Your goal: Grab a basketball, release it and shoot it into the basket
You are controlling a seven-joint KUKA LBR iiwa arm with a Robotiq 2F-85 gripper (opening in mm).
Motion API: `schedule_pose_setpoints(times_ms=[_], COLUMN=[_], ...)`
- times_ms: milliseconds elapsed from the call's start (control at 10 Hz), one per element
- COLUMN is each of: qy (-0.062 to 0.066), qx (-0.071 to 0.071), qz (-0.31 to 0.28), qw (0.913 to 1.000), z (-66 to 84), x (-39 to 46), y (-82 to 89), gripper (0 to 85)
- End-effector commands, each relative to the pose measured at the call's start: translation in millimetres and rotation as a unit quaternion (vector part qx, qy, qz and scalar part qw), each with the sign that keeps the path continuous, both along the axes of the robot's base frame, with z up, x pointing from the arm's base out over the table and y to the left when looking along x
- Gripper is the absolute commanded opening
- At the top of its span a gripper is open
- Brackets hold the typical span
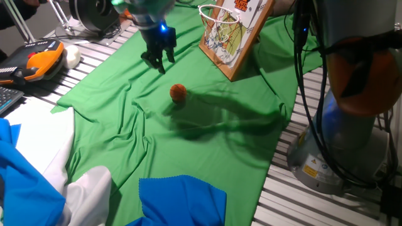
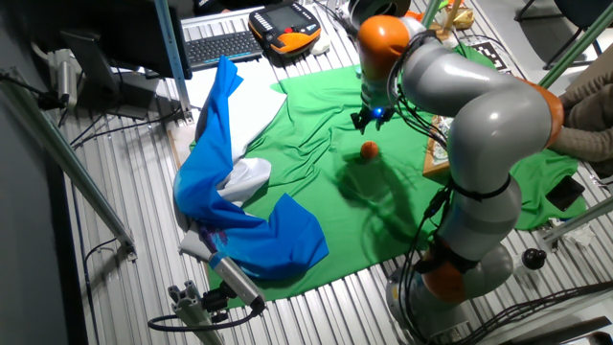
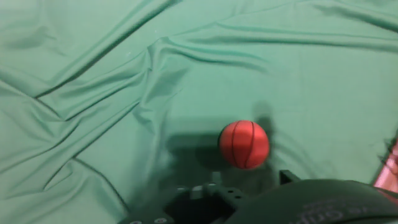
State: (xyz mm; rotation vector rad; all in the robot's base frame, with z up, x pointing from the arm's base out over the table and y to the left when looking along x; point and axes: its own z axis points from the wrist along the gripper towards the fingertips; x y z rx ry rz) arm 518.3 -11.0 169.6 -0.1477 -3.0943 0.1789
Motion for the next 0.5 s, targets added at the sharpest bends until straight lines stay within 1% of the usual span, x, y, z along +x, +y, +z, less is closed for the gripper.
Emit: schedule_pose_setpoints(times_ms=[0, 100, 400], qy=[-0.005, -0.012, -0.012], qx=[0.001, 0.009, 0.015], qz=[0.000, 0.000, 0.001], qw=[1.0000, 0.9999, 0.9998], z=[-16.6, -31.4, -52.7], x=[0.0, -0.3, 2.6], y=[-1.6, -4.5, -10.5], gripper=[68.0, 68.0, 68.0])
